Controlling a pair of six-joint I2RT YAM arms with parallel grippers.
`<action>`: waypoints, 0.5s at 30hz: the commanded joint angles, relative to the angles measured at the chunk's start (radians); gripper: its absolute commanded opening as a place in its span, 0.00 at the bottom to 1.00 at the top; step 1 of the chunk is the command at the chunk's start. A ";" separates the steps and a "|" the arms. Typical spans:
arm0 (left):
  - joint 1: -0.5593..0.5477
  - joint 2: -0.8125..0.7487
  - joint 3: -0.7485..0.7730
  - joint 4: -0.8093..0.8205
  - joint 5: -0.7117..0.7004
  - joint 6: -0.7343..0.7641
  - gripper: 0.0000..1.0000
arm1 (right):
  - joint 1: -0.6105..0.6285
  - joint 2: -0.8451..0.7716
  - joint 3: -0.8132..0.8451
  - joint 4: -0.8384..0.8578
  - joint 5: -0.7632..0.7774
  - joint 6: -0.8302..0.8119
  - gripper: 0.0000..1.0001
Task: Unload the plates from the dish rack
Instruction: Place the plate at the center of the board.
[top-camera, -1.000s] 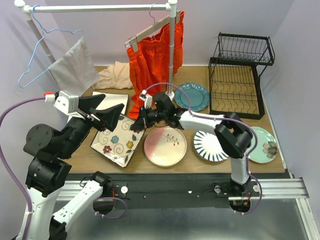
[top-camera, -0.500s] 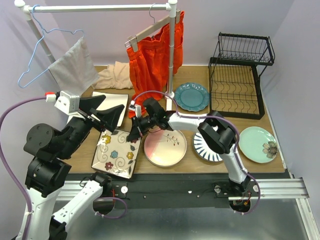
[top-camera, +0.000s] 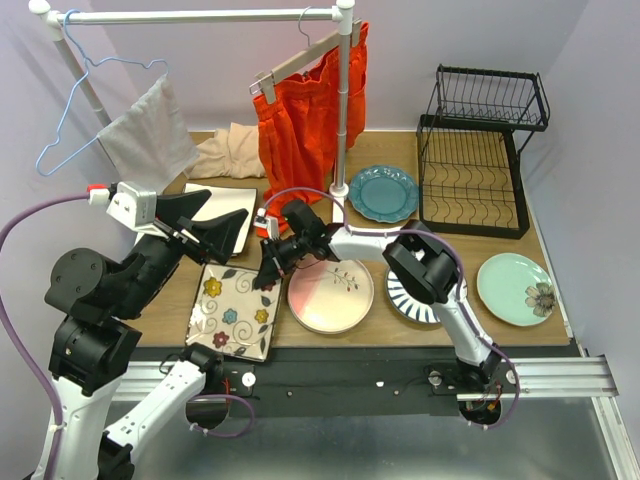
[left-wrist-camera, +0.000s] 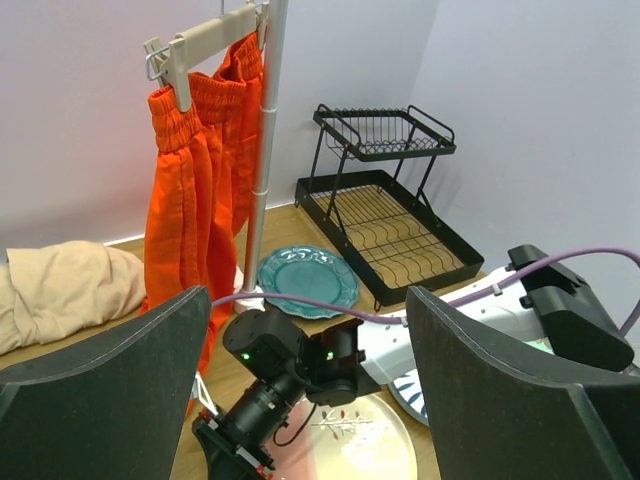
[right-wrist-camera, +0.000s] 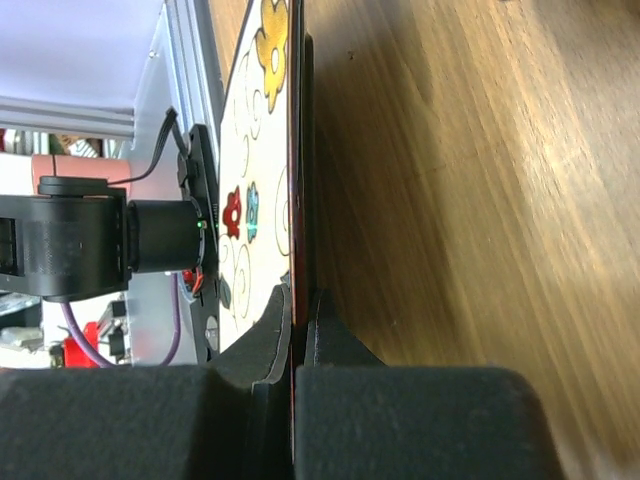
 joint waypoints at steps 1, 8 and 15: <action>0.002 -0.006 0.001 0.003 0.027 -0.011 0.88 | 0.005 0.037 0.097 0.035 -0.113 0.019 0.04; 0.002 -0.014 -0.005 0.014 0.034 -0.012 0.88 | -0.028 0.069 0.134 -0.031 -0.058 -0.015 0.23; 0.002 -0.006 -0.002 0.026 0.041 -0.008 0.88 | -0.068 0.105 0.154 -0.077 -0.019 -0.028 0.30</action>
